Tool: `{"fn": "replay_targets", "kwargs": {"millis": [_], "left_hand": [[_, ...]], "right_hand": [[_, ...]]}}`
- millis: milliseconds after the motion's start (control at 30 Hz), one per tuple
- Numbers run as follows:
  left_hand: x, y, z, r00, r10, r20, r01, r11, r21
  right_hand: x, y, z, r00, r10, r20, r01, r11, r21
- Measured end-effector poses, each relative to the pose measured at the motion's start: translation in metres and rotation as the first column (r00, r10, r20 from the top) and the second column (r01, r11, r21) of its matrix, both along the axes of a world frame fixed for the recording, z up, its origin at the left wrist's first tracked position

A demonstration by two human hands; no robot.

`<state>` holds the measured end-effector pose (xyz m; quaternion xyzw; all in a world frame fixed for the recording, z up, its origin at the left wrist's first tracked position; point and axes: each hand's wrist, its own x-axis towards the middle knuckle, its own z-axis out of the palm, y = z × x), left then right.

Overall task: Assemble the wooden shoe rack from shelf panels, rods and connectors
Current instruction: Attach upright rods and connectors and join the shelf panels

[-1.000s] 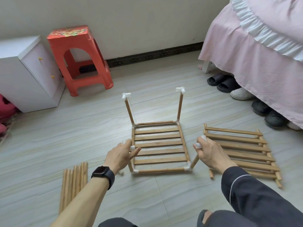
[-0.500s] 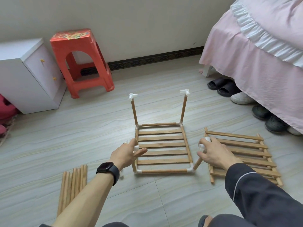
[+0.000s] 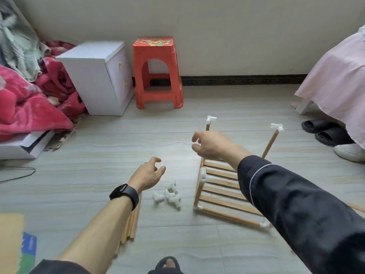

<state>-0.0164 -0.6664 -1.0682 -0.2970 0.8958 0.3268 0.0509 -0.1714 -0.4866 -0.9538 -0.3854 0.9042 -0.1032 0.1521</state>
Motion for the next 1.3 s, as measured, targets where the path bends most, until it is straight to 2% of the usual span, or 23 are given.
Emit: {"fn": "replay_targets", "kwargs": {"millis": [133,267,433,567,733,933,1000,1067,1167,1233,1300], "left_hand": [[0.054,-0.036,-0.041,0.989,0.094,0.116,-0.096,0.995,0.007],[0.117,-0.075,-0.106,0.94,0.212,0.268,-0.233,0.971,0.05],[0.168,-0.104,-0.181,0.826,0.335,0.453,-0.404,0.912,0.063],[0.177,-0.111,-0.22,0.77,0.389,0.506,-0.475,0.879,0.046],[0.173,-0.107,-0.24,0.776,0.415,0.474,-0.474,0.881,0.004],[0.171,-0.108,-0.241,0.784,0.389,0.484,-0.463,0.886,0.038],[0.172,-0.107,-0.232,0.782,0.421,0.459,-0.497,0.866,0.052],[0.171,-0.108,-0.217,0.794,0.455,0.404,-0.526,0.847,0.08],[0.157,-0.108,-0.176,0.847,0.459,0.269,-0.507,0.85,0.144],[0.135,-0.106,-0.137,0.907,0.395,0.146,-0.413,0.901,0.133],[0.104,-0.1,-0.093,0.956,0.295,-0.003,-0.293,0.952,0.089]], "right_hand": [[0.038,-0.067,-0.057,0.979,0.048,0.196,-0.03,0.995,-0.09],[0.081,-0.102,-0.149,0.932,0.113,0.345,-0.136,0.99,0.043],[0.118,-0.103,-0.26,0.907,0.196,0.373,-0.326,0.888,0.324],[0.141,-0.098,-0.317,0.867,0.313,0.387,-0.458,0.807,0.373],[0.161,-0.084,-0.35,0.851,0.426,0.307,-0.523,0.738,0.427],[0.162,-0.078,-0.356,0.847,0.43,0.312,-0.529,0.742,0.411],[0.157,-0.085,-0.345,0.843,0.396,0.365,-0.527,0.747,0.405],[0.15,-0.094,-0.324,0.84,0.311,0.444,-0.487,0.794,0.364],[0.138,-0.106,-0.276,0.832,0.226,0.507,-0.381,0.897,0.225],[0.128,-0.111,-0.231,0.837,0.216,0.502,-0.3,0.95,0.09],[0.114,-0.109,-0.179,0.883,0.264,0.387,-0.254,0.964,-0.076]]}}
